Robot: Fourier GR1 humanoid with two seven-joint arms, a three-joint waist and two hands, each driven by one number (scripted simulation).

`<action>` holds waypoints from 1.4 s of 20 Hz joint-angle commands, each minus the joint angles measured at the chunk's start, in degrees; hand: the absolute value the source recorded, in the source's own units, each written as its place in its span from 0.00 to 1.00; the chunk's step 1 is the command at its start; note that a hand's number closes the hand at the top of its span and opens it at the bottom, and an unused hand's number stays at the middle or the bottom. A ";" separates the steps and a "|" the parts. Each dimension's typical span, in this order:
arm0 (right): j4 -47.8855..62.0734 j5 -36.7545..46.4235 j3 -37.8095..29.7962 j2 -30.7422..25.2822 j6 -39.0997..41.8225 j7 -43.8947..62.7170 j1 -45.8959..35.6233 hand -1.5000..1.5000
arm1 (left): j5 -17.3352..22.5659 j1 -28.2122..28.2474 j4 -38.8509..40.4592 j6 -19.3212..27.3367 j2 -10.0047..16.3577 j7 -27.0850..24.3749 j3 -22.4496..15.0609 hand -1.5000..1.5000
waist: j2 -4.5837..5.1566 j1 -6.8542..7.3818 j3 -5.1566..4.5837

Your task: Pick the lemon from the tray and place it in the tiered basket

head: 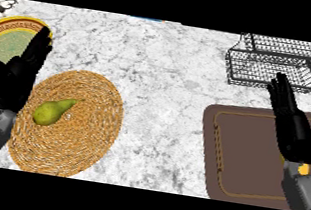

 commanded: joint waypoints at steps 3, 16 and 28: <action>1.08 -16.30 -8.96 -5.92 23.48 -3.20 -2.98 1.00 | -1.31 1.30 -0.30 1.28 -3.79 -4.38 -0.44 0.50 | 0.91 -0.52 0.78; 15.89 -47.85 -15.94 -17.40 69.93 11.18 -1.48 0.00 | -2.73 2.60 -1.13 3.39 -10.71 -8.28 -4.64 0.50 | 1.63 -0.25 1.06; 7.71 -24.91 -30.88 -39.83 83.75 10.17 -8.86 0.00 | -2.82 4.20 -0.80 3.34 -12.23 -8.76 -5.56 0.50 | 0.61 -0.66 1.12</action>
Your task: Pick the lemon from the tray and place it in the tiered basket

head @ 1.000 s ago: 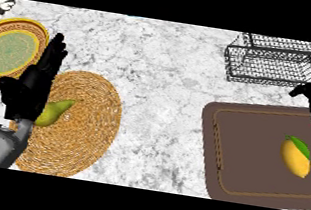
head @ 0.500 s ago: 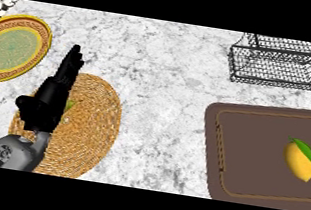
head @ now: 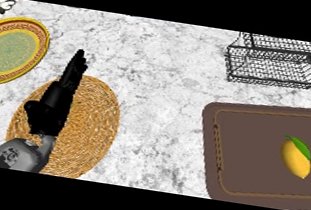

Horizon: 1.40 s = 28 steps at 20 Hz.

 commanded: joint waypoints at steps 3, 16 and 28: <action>-12.09 15.16 -7.20 -6.44 10.39 -3.71 -4.33 0.00 | -0.06 -0.23 1.69 0.21 0.07 -0.01 1.02 0.50 | -0.32 -1.04 0.06; -32.38 45.11 -10.66 3.17 9.21 -13.58 2.76 0.00 | -1.31 1.18 2.41 -1.46 -1.28 -3.30 0.56 0.50 | 0.20 0.83 -0.17; -41.47 63.51 -5.35 0.93 1.03 -24.84 13.83 0.00 | -2.81 -2.60 1.02 -0.01 -2.87 1.28 1.72 0.50 | -0.01 0.27 -0.15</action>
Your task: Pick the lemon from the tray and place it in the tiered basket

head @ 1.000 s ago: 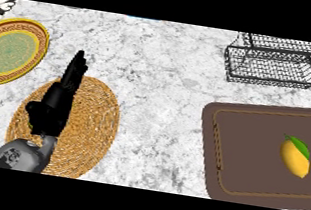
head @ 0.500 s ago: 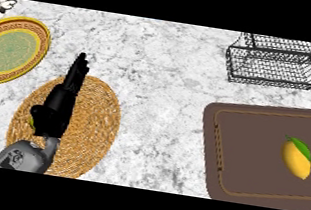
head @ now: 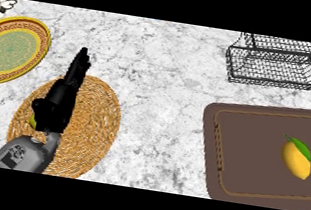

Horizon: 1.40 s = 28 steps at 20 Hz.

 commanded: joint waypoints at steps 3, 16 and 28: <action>2.02 11.16 2.30 -3.86 1.66 -18.08 5.40 0.00 | -0.65 1.10 -1.20 -0.63 -0.37 0.98 -0.55 0.50 | -0.11 0.04 -0.02; 14.59 27.47 12.17 -9.79 -26.78 -37.13 12.48 0.00 | -2.14 -0.82 -0.73 -1.86 -1.31 2.53 2.23 0.50 | -0.08 0.17 -0.24; 21.37 32.53 15.88 -6.37 -35.53 -39.84 6.53 0.00 | -3.84 4.78 -1.12 -5.58 -2.94 -1.12 5.02 0.50 | -0.17 0.33 -0.32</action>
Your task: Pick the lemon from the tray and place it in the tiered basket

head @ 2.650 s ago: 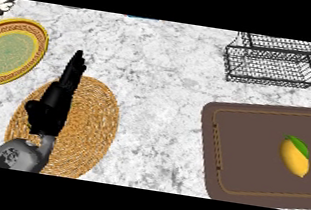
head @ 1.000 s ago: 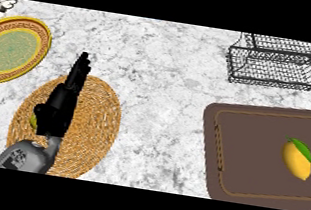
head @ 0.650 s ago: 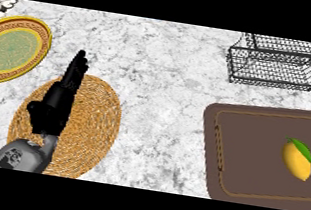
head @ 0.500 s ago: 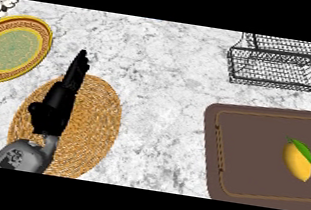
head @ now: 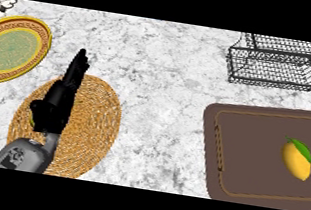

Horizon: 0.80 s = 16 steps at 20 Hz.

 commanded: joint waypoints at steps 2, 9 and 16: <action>4.08 3.53 1.04 3.69 3.24 -0.64 -4.16 0.00 | -1.33 0.45 -0.28 -1.64 -1.61 1.01 1.34 0.50 | -0.03 -0.03 -0.03; 14.64 8.44 8.36 8.30 1.98 -0.52 -11.62 0.00 | -2.27 1.28 -1.67 -3.51 -1.32 0.33 2.18 0.50 | 0.22 1.22 0.01; 17.60 8.05 7.43 7.83 3.55 -6.14 -14.08 0.00 | -5.34 1.10 -1.71 -2.61 -4.53 2.69 1.77 0.50 | 0.02 0.23 -0.01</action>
